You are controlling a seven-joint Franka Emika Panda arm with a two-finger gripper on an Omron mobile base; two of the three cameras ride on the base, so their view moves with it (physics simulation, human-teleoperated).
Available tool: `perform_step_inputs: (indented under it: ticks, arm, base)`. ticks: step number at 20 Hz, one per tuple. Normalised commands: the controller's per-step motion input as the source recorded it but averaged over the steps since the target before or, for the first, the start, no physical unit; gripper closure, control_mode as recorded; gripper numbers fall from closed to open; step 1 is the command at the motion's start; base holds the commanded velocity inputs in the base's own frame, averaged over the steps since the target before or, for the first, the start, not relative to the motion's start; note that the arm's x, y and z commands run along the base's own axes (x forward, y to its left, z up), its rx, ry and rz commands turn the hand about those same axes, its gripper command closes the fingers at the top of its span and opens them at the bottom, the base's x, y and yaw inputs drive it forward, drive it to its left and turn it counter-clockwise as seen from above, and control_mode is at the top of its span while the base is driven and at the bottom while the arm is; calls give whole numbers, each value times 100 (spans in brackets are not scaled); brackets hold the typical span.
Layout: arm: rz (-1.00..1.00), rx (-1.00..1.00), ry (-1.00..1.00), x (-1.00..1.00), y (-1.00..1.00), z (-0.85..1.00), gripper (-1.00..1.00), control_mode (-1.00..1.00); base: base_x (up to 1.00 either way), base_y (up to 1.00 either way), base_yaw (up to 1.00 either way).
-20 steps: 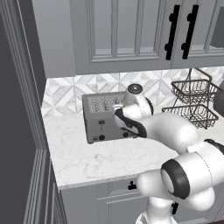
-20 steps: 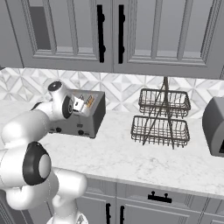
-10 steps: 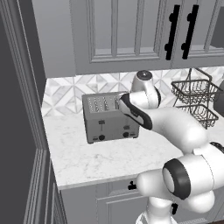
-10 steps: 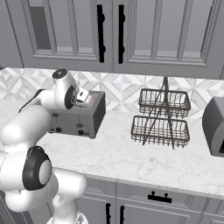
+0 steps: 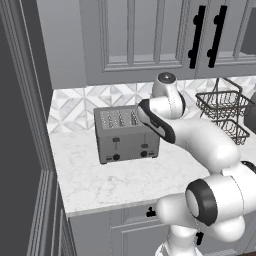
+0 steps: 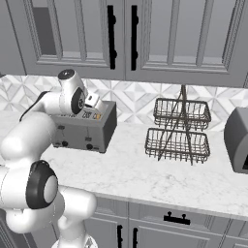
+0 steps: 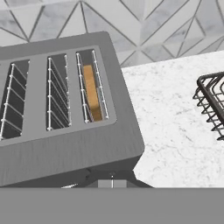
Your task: Start the toaster. Once the lever pops up, take the bread to the plate on the dining counter.
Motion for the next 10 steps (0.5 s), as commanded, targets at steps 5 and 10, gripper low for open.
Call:
perform_step_inputs:
  ticks: [5,10]
  arm:
    - [1,-1,0,0,0,0,100,-100]
    - [7,-4,-2,0,0,0,100,-100]
  base:
    - [0,0,0]
    - [0,0,0]
